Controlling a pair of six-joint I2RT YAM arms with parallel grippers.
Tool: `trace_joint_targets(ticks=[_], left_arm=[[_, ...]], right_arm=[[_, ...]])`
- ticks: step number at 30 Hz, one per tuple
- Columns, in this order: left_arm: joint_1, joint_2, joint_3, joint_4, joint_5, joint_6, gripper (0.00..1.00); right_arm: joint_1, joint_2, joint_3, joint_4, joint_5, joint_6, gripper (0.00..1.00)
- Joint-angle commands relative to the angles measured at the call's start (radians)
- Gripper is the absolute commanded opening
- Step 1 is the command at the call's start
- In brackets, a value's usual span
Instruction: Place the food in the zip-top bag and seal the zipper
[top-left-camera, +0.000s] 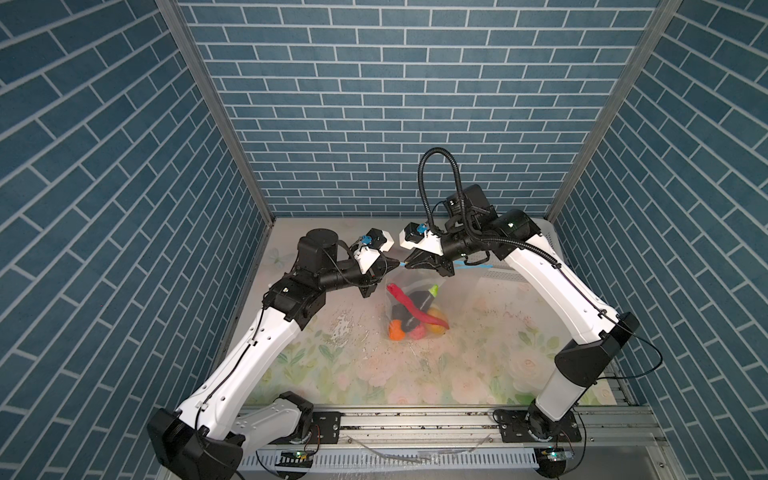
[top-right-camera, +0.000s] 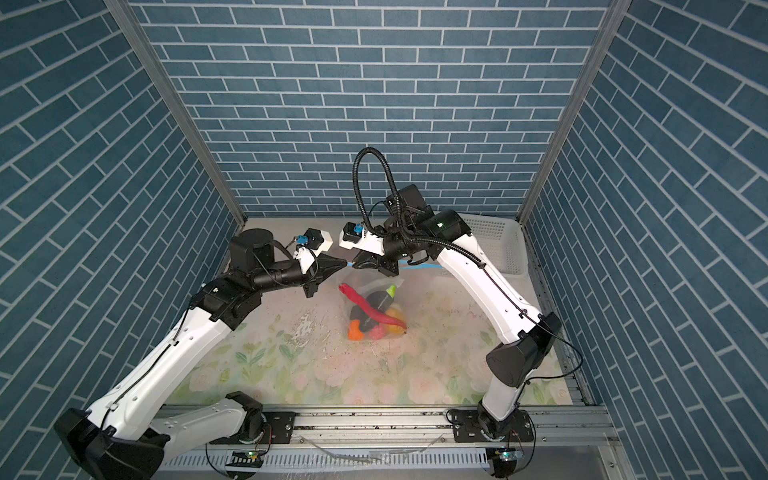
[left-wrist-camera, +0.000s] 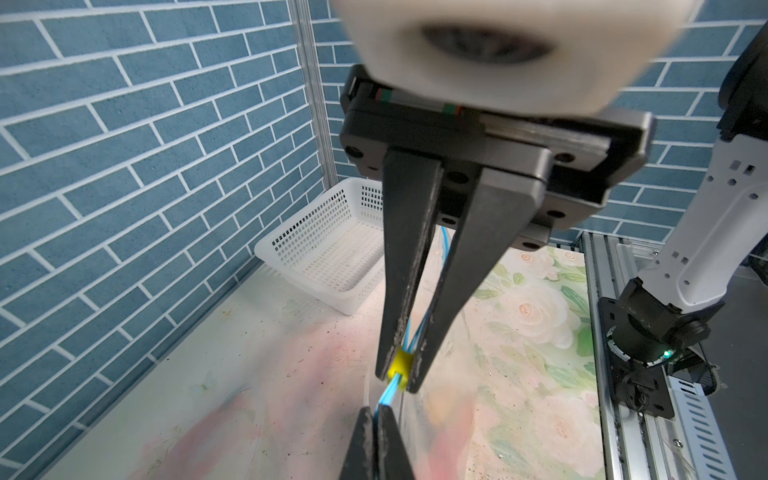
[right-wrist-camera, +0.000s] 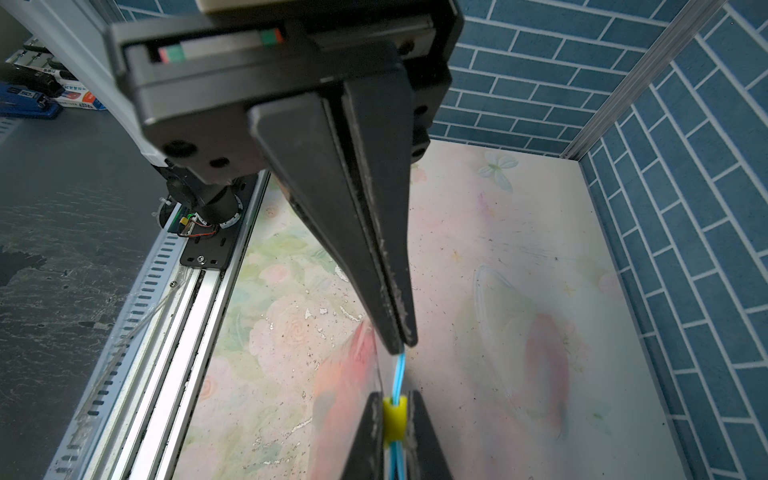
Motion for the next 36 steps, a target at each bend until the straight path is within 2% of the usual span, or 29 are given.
trace_joint_targets(ticks=[1, 36], left_arm=[[0.039, -0.029, -0.018, 0.008, -0.090, -0.017, 0.00], [0.107, -0.067, -0.075, 0.060, -0.171, -0.072, 0.00]], right_arm=[[-0.017, -0.032, 0.042, -0.050, -0.001, -0.024, 0.04], [-0.026, -0.049, 0.018, -0.046, 0.003, -0.018, 0.04]])
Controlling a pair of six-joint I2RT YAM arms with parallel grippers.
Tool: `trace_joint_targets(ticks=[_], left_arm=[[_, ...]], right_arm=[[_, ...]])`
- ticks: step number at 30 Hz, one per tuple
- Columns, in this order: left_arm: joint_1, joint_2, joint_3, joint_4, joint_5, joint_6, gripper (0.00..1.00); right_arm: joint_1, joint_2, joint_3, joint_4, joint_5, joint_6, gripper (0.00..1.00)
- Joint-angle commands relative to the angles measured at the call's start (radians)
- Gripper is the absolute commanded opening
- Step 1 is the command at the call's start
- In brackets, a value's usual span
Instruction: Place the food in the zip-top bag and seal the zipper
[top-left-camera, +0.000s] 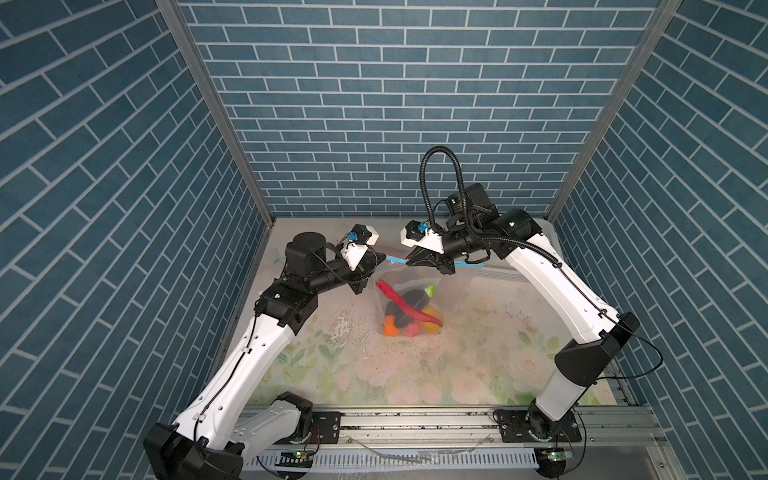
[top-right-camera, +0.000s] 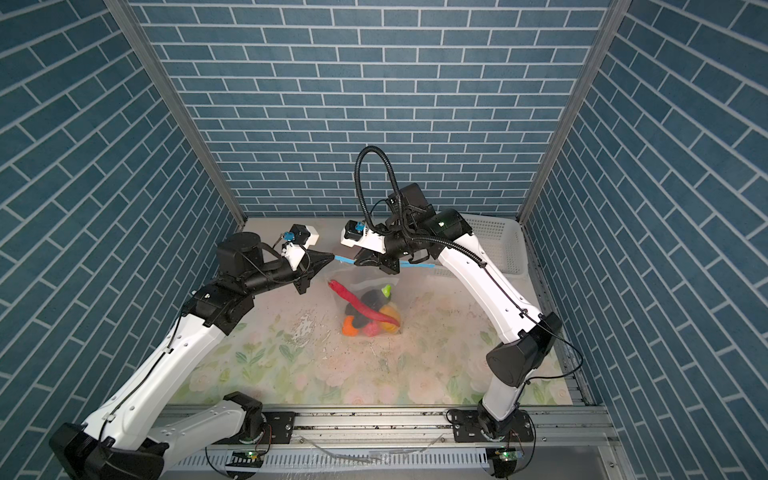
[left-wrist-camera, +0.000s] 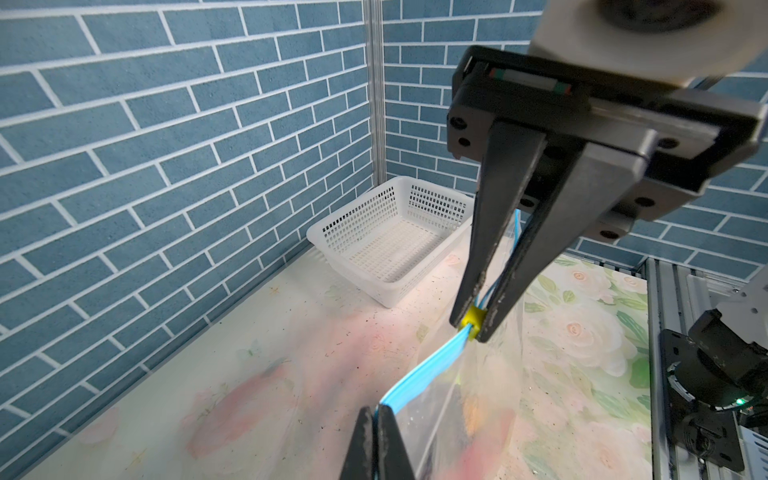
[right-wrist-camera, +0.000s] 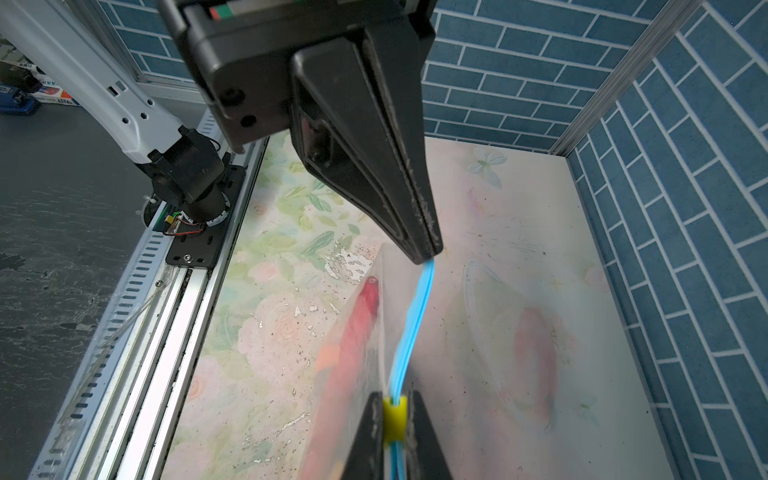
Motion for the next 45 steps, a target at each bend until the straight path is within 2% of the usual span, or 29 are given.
trace_joint_targets(ticks=[1, 17, 45], left_arm=[[0.034, -0.016, -0.019, 0.015, -0.095, -0.009, 0.00], [0.039, -0.021, -0.030, 0.043, -0.115, -0.026, 0.00], [0.047, -0.038, -0.060, 0.086, -0.225, -0.041, 0.00]], right_arm=[[-0.015, -0.049, 0.017, -0.057, -0.011, -0.017, 0.04], [-0.021, -0.051, 0.011, -0.058, -0.010, -0.017, 0.04], [-0.038, -0.069, -0.016, -0.048, -0.011, -0.012, 0.04]])
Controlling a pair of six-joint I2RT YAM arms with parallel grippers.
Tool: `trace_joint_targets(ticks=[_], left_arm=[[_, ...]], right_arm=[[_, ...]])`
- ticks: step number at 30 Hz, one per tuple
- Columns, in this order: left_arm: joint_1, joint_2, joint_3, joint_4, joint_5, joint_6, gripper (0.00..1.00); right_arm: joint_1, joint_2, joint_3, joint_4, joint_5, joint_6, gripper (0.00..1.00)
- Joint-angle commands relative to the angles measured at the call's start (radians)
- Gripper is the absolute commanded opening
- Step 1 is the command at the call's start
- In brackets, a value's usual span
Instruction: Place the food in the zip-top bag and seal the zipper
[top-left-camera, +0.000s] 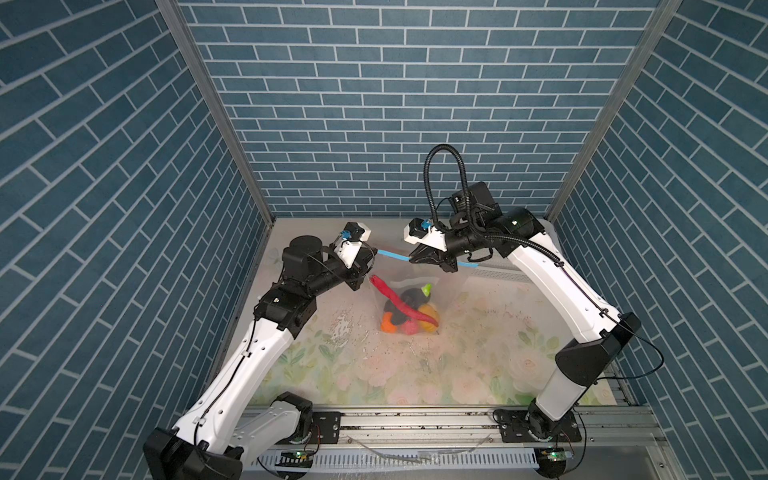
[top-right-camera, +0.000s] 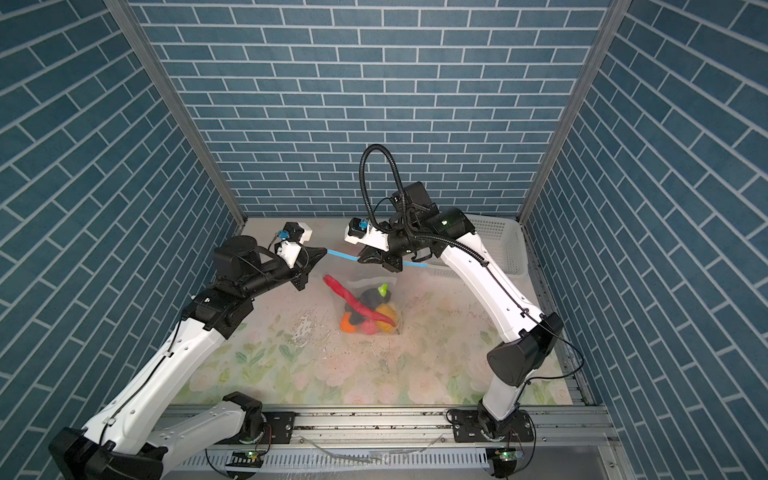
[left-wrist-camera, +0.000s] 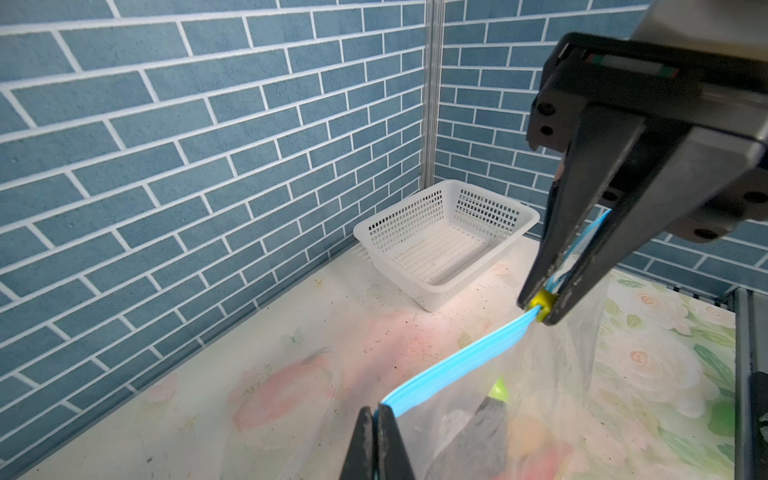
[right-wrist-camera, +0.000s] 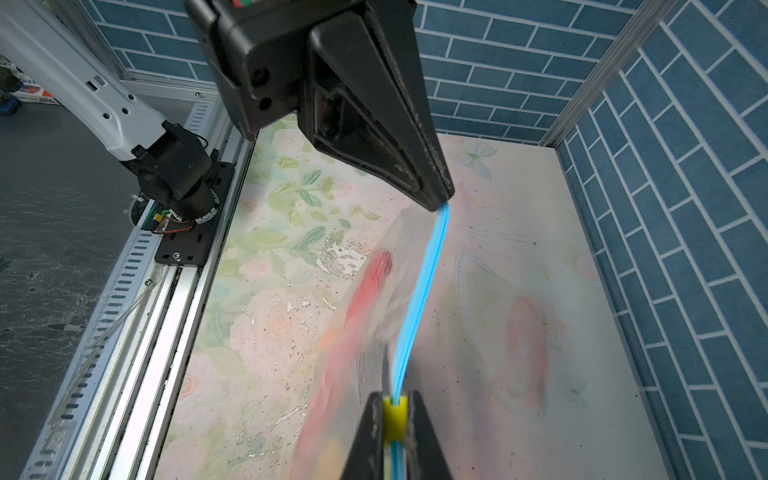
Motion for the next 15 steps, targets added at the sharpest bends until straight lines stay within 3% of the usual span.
trace_joint_targets(ticks=[1, 15], left_arm=[[0.033, -0.016, -0.013, 0.014, -0.097, -0.003, 0.00], [0.045, -0.020, -0.021, 0.012, -0.124, -0.004, 0.00]], right_arm=[[-0.015, -0.067, -0.015, -0.048, -0.018, -0.012, 0.04], [-0.020, -0.073, -0.022, -0.046, -0.017, -0.007, 0.04]])
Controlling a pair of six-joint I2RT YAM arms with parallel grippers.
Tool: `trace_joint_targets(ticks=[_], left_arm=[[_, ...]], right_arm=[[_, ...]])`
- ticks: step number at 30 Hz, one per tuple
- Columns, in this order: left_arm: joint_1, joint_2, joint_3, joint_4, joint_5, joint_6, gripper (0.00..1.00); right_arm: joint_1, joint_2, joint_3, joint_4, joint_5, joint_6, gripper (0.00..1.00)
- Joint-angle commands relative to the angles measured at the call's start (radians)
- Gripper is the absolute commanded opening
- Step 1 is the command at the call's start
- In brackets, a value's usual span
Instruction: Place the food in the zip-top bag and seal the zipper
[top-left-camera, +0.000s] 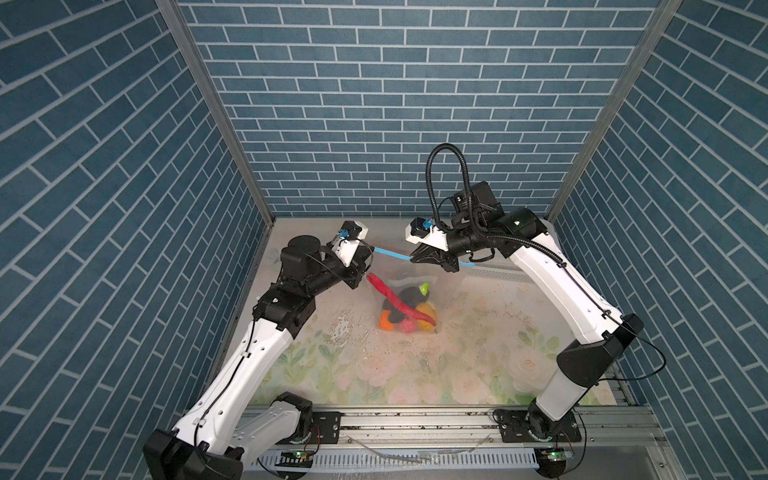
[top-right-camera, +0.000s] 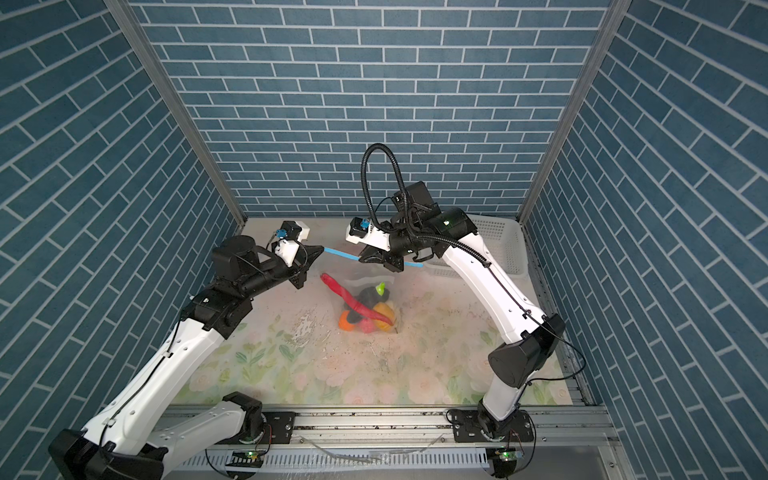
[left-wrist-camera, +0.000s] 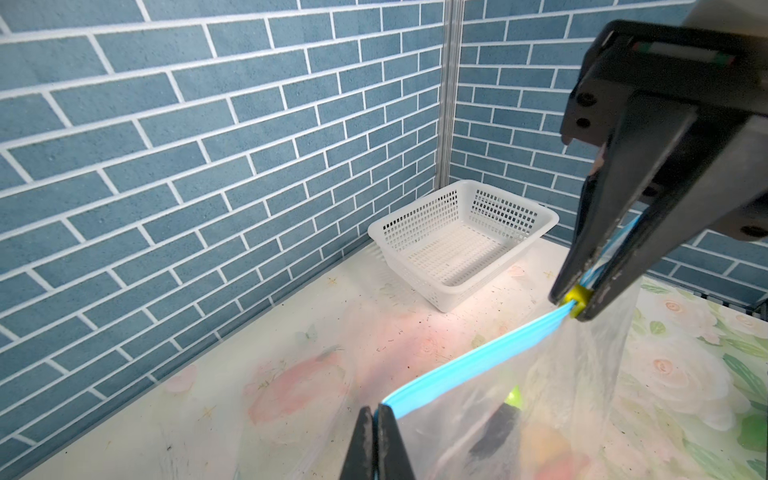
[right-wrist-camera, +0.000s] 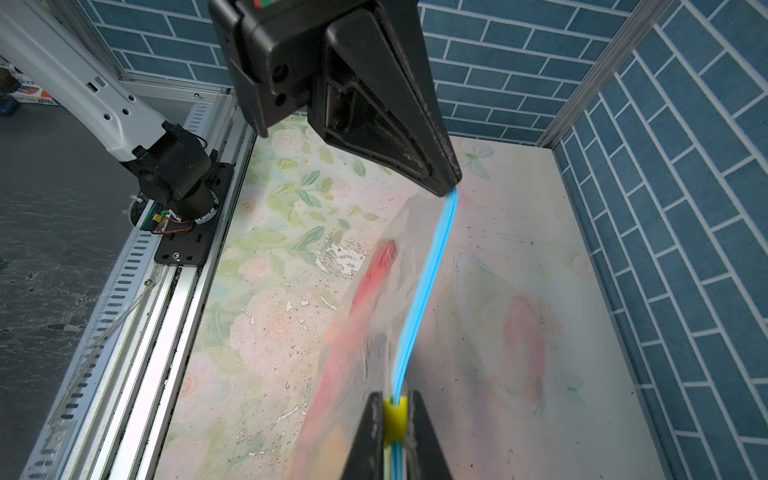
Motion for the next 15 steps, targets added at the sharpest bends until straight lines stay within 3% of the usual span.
trace_joint_targets(ticks=[1, 15], left_arm=[[0.035, -0.016, -0.022, 0.009, -0.097, -0.004, 0.00], [0.047, -0.023, -0.031, 0.007, -0.130, -0.010, 0.00]], right_arm=[[-0.015, -0.059, -0.018, -0.048, -0.017, -0.008, 0.04], [-0.020, -0.068, -0.023, -0.051, -0.012, -0.008, 0.04]])
